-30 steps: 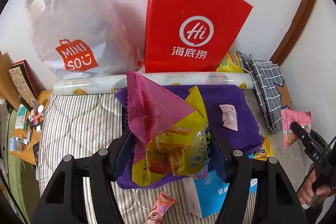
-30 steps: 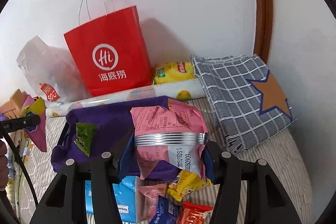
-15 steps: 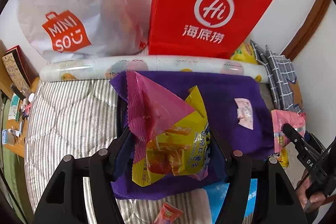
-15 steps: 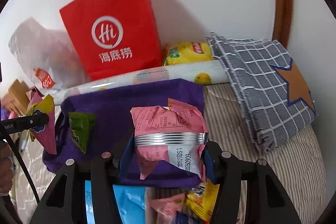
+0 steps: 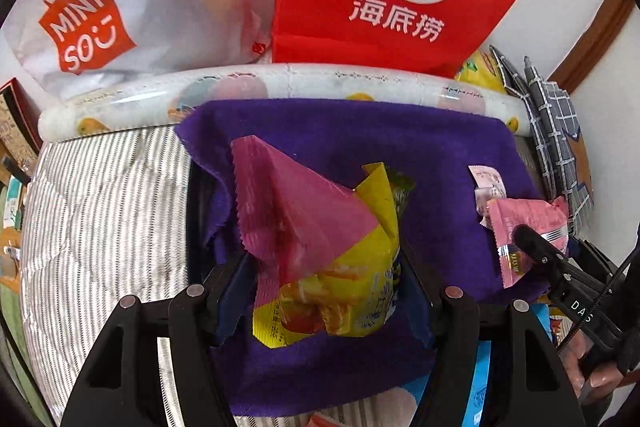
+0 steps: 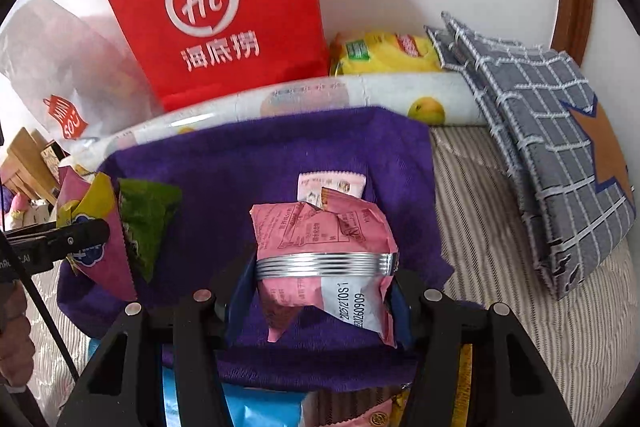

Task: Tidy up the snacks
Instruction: 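Lower the pink-yellow chip bag onto the towel with the left tool while the right tool lowers the pink bag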

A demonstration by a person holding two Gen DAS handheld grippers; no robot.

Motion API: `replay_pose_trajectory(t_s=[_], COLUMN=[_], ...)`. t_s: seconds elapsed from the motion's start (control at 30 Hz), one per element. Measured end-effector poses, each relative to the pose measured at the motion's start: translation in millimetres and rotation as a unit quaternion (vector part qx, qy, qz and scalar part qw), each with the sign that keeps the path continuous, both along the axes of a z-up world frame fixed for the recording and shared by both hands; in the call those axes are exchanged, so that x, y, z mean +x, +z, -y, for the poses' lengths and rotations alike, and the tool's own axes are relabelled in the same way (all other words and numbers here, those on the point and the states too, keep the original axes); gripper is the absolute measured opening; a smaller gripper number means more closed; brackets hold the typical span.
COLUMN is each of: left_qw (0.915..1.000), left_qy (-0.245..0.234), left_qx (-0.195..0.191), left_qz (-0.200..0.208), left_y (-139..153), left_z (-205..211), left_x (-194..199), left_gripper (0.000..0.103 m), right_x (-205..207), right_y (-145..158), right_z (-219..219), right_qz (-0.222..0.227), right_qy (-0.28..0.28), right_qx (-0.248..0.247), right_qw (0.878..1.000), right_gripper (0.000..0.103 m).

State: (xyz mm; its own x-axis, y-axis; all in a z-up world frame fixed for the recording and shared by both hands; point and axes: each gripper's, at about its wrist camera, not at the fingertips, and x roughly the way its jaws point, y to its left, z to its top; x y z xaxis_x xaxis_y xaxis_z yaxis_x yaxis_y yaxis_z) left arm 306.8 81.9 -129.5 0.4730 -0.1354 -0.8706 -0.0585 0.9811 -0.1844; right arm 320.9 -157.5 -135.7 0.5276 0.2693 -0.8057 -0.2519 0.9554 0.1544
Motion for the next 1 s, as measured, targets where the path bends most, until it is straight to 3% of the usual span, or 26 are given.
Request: replay_pose_trajectory(t_s=[0.13,0.27,0.5,0.83,1.0], left_qw=[0.9999,0.9998,0.9996,0.9995,0.9996], left_qy=[-0.005,-0.008,-0.008,-0.002,0.001], left_qx=[0.008,0.014,0.010,0.026,0.019], left_qz=[-0.004,-0.008,-0.026,0.015,0.023], left_y=[-7.4,-6.3,-2.9,48.4,65.2], left_z=[5.7,8.1,11.4,18.1,23.5], left_x=[4.0,5.9,1.4,-41.2,-70.9], left_gripper=[0.067,0.069,0.076,0.090,0.090], right_x=[2.0,2.1,-14.2,-71.1,-95.6], right_y=[-2.7,0.0,25.2,73.3,73.6], right_z=[4.9,11.6,18.8,59.8,90.7], right_qz=[-0.008,-0.008,0.013,0.085,0.055], right_qy=[-0.013,-0.030,-0.042,-0.083,-0.115], right_qx=[0.003,0.010,0.009,-0.044,-0.050], right_qw=[1.000,0.999,0.999,0.992,0.991], right_gripper=[0.057,0.067,0.074,0.077,0.077])
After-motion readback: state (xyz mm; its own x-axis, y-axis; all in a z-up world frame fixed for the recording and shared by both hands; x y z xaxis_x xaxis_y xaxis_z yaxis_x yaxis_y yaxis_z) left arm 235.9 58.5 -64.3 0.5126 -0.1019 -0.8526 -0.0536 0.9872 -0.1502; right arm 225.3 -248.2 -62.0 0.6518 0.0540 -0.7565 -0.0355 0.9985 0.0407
